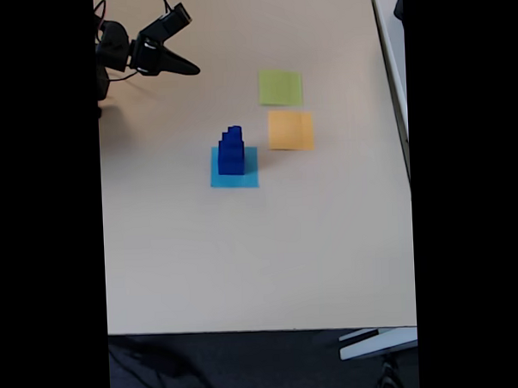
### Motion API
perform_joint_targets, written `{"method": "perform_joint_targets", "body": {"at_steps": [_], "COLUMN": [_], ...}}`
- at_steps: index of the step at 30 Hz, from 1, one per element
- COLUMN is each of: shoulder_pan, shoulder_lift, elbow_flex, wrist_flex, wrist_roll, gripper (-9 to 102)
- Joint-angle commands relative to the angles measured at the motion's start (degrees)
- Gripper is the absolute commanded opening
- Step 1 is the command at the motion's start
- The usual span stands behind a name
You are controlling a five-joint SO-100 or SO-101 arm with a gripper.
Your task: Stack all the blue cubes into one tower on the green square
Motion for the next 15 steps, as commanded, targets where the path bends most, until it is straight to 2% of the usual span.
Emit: {"method": "perform_joint_targets", "body": {"at_steps": [1,5,12,15], "shoulder_pan": [2.29,3.52,7.56,8.35], "shoulder_lift": [1.32,1.41,1.41,1.23], "elbow_flex": [-3.34,-3.52,-4.22,-4.04], "wrist_flex": [-1.76,-4.92,-4.31,-4.39], "wrist_roll": [2.81,2.29,0.0,2.02], "gripper": [0,0,0,0]}}
